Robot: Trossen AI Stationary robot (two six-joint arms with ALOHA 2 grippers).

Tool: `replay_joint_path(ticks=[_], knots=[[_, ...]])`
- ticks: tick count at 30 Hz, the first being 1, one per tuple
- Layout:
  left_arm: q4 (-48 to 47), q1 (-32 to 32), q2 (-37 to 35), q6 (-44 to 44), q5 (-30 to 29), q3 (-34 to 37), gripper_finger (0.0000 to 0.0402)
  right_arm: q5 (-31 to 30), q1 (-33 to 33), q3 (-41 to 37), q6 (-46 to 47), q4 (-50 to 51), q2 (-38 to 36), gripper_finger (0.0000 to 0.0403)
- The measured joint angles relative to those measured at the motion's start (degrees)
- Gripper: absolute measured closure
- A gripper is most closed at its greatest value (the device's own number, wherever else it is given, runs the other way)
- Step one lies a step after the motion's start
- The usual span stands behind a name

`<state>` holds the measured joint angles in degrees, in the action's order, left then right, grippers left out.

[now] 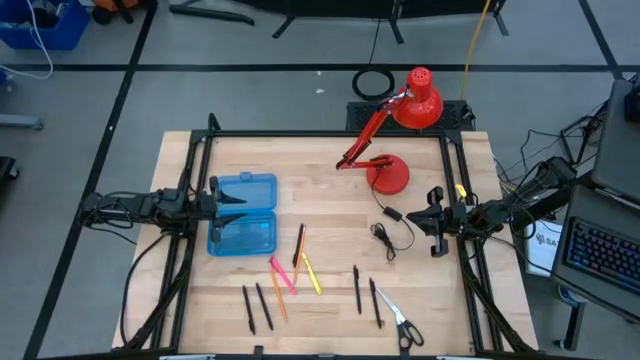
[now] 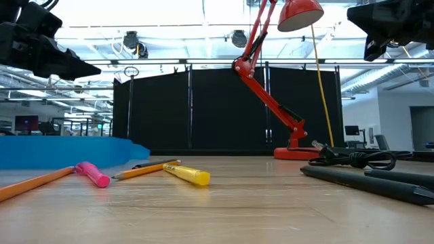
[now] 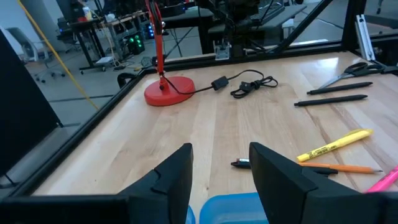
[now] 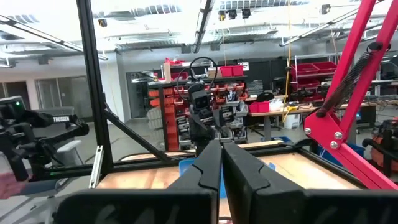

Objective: Pick & place school supplies into a supply box
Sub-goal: Put the black pen into the blue supply box

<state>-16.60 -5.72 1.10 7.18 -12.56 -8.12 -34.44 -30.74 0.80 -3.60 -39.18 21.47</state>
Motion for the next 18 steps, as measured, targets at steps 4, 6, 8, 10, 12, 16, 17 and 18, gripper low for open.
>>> replay_joint_path(ticks=[4,6,8,10,12,16,17,18], knots=[[0.86,0.0,-0.01,1.66,0.0,0.0,0.024,0.09,0.0,0.0,1.01,0.02,0.0,0.0397],[2.36,0.0,0.02,3.7,0.0,0.0,0.024,0.11,0.0,0.0,1.42,0.01,0.0,0.0397],[3.62,0.0,-0.02,4.86,-0.03,0.0,0.024,0.23,0.0,0.0,1.54,-0.11,0.0,0.0397],[4.48,0.0,0.0,4.67,-0.02,0.0,0.024,0.85,0.0,0.0,2.72,-0.39,0.0,0.0397],[6.19,0.0,0.0,4.36,-0.04,0.0,0.024,2.46,0.0,0.02,3.17,-1.01,0.02,0.0397],[11.29,0.0,0.0,3.84,0.01,0.0,0.024,8.88,0.02,0.02,7.93,-3.38,1.03,0.0397],[12.46,0.0,0.0,2.58,0.19,0.0,0.024,10.49,0.02,0.02,9.4,-3.51,1.73,0.0397],[13.12,0.0,0.0,0.56,0.53,0.0,0.024,10.76,-0.02,0.02,10.54,-3.73,2.44,0.0397]])
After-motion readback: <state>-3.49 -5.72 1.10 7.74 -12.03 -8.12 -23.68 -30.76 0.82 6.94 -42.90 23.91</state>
